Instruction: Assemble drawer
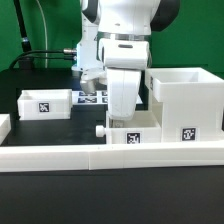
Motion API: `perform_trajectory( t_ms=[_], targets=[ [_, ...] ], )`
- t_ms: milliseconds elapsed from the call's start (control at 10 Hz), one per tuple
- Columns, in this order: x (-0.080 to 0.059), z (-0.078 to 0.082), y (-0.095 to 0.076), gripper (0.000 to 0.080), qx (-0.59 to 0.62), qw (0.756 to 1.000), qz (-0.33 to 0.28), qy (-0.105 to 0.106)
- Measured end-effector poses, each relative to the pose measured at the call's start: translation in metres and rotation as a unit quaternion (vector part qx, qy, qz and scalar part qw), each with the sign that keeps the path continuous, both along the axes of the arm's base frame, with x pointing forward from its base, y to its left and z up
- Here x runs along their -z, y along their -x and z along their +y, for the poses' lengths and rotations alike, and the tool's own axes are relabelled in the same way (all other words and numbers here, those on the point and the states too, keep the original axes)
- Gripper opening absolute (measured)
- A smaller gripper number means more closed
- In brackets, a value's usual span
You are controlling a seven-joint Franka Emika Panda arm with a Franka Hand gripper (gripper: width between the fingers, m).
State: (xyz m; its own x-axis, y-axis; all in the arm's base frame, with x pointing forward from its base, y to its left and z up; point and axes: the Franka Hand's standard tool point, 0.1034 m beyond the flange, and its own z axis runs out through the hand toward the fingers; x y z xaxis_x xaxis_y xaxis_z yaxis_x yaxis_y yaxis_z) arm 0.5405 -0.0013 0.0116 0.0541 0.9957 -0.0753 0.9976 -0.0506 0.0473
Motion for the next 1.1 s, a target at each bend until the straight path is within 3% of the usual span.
perform_trajectory(
  t_ms=[1100],
  targets=[
    [-0.0007,-0.0017,0.0016,0.0044,-0.003,1.000,0.027,0.008]
  ],
)
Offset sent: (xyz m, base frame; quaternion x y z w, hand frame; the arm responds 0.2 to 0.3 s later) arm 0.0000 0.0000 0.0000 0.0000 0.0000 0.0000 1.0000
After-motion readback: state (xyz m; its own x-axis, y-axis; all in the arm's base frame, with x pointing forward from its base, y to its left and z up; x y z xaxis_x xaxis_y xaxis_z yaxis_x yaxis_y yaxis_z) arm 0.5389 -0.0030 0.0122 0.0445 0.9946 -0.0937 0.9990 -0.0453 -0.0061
